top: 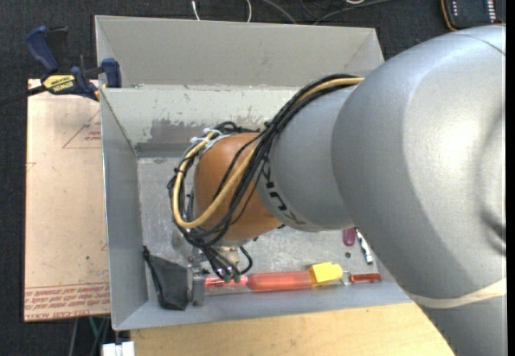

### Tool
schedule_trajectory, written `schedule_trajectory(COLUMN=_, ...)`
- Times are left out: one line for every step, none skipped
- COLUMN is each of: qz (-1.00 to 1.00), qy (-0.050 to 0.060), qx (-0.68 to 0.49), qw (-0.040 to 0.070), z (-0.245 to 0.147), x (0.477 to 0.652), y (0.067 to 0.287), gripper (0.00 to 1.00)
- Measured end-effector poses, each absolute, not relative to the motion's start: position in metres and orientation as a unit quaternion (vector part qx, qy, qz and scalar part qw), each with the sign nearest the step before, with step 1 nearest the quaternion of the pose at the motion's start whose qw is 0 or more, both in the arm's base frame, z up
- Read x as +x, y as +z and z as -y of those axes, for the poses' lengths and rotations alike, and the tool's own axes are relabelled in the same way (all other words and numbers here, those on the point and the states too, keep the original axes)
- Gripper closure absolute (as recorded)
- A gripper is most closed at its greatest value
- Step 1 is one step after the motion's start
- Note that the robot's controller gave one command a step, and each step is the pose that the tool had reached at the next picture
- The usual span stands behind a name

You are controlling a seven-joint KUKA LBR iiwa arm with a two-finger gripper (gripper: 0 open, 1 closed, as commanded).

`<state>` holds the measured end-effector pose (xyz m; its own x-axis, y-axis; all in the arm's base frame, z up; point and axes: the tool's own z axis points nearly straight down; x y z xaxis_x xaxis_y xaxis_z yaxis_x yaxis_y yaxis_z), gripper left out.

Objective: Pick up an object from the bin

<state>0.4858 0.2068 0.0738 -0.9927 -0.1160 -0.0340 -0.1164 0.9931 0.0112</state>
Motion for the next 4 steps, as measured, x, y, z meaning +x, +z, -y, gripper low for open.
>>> schedule_trajectory(qz=-0.992, qy=-0.002, qx=-0.123, qw=0.003, z=-0.142, x=0.495, y=0.070, gripper=1.00)
schedule_trajectory(qz=-0.992, qy=-0.001, qx=-0.123, qw=0.003, z=-0.143, x=0.495, y=0.070, gripper=1.00)
schedule_trajectory(qz=-0.992, qy=-0.002, qx=-0.123, qw=-0.004, z=-0.143, x=0.491, y=0.096, gripper=1.00)
schedule_trajectory(qz=-0.992, qy=-0.001, qx=-0.123, qw=0.003, z=-0.144, x=0.494, y=0.137, gripper=1.00)
